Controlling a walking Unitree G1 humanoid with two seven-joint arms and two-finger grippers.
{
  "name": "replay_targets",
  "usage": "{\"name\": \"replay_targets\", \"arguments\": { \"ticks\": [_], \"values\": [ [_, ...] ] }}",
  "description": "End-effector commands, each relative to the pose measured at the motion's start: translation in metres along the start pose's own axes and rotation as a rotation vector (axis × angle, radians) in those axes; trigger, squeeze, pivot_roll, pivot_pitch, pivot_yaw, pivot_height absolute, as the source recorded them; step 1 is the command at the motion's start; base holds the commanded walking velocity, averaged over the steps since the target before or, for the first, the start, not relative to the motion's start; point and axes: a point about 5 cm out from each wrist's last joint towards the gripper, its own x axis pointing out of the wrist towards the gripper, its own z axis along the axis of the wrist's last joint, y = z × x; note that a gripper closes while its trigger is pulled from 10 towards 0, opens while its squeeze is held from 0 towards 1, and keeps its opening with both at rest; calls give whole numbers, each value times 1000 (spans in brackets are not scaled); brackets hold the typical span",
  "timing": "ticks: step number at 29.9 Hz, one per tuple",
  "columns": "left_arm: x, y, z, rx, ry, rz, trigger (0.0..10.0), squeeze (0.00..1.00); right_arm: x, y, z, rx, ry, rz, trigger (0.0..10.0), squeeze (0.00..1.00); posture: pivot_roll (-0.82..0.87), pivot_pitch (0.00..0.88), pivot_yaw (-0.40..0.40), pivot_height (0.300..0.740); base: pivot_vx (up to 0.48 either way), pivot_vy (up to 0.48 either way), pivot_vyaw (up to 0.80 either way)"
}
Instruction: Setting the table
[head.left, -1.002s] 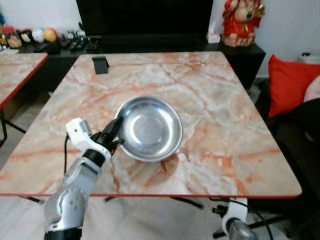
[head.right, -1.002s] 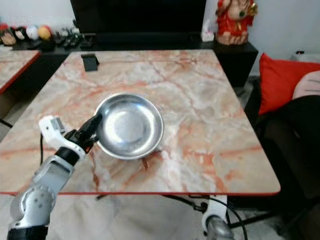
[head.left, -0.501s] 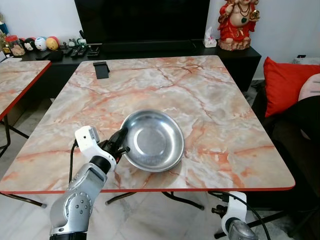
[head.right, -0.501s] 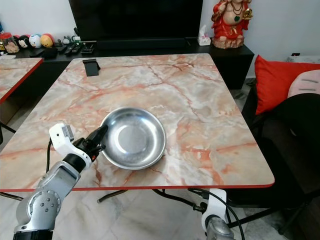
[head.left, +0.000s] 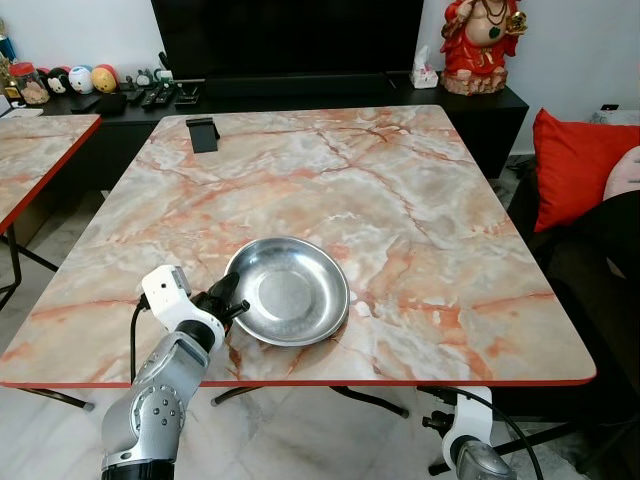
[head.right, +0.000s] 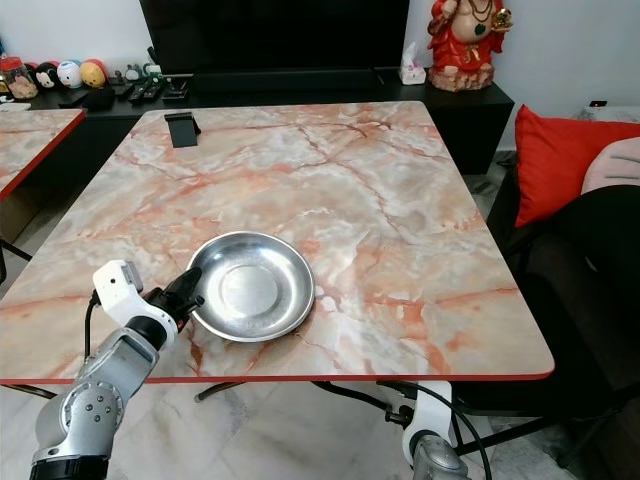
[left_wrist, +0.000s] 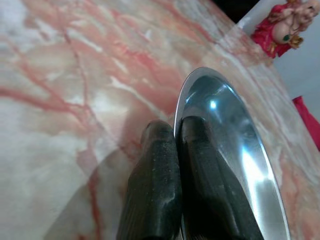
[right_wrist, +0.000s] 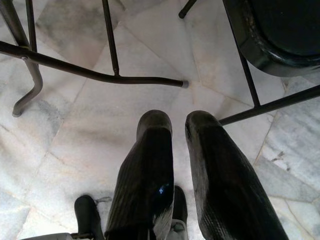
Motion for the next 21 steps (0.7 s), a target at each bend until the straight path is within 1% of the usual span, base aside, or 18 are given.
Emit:
{"name": "replay_targets", "arguments": {
  "ticks": [1, 3, 7, 21],
  "values": [
    [1, 5, 0, 38, 22, 41, 10000, 0, 0, 1, 0, -3, 7, 4, 10000, 0, -80, 0, 39, 740, 0, 0, 0],
    [0, 10, -4, 46, 59, 78, 10000, 0, 0, 1, 0, -4, 8, 5, 10000, 0, -80, 0, 39, 740, 0, 0, 0],
    [-1, 15, -8, 57, 98, 114, 10000, 0, 0, 1, -1, -7, 10, 6, 10000, 0, -77, 0, 39, 740, 0, 0, 0],
    [-1, 13, -7, 65, 110, 113, 10000, 0, 0, 1, -1, -13, 15, 10, 10000, 0, -75, 0, 38, 740, 0, 0, 0]
  ]
}}
